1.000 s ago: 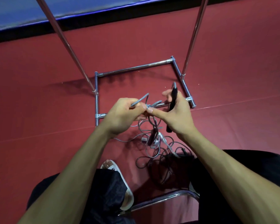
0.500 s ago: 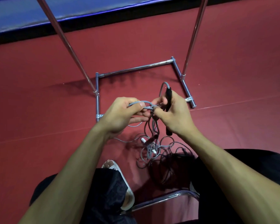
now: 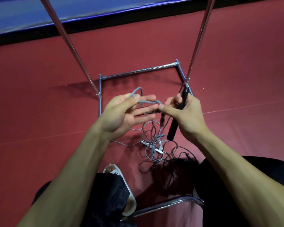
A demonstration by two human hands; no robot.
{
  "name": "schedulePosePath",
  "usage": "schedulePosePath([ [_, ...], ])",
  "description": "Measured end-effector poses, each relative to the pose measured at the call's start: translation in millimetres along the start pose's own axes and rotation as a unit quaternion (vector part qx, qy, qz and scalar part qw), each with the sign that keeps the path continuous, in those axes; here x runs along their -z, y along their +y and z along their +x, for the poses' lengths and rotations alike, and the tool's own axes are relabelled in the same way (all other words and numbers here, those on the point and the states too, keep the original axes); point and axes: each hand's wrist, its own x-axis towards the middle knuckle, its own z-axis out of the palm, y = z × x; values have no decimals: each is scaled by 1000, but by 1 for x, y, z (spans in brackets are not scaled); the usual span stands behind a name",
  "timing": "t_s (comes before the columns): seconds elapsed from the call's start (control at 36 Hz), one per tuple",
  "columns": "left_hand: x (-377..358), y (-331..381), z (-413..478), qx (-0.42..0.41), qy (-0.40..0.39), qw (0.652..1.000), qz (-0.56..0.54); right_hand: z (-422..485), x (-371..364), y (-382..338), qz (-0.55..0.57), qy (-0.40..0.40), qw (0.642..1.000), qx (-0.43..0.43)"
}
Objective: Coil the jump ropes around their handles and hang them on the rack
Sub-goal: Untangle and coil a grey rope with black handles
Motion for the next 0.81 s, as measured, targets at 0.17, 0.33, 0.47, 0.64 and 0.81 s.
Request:
schedulePosePath([
  [0.17,1,-13,11,13,36,987,156,4,3,-4,59,4,998,21],
  [0.33,7,-22,22,-32,73,943,323,6,2,-5,62,-1,997,50],
  [0.47,17,-27,26,-12,86,915,393,6,1,-5,66,-5,997,39],
  [0.64,22,-5,20,-120,121,909,380,14,10,-6,15,37,999,-36],
  [0.81,14,3,3,-116,46,950,286,16,9,4,-71,-19,997,-38],
])
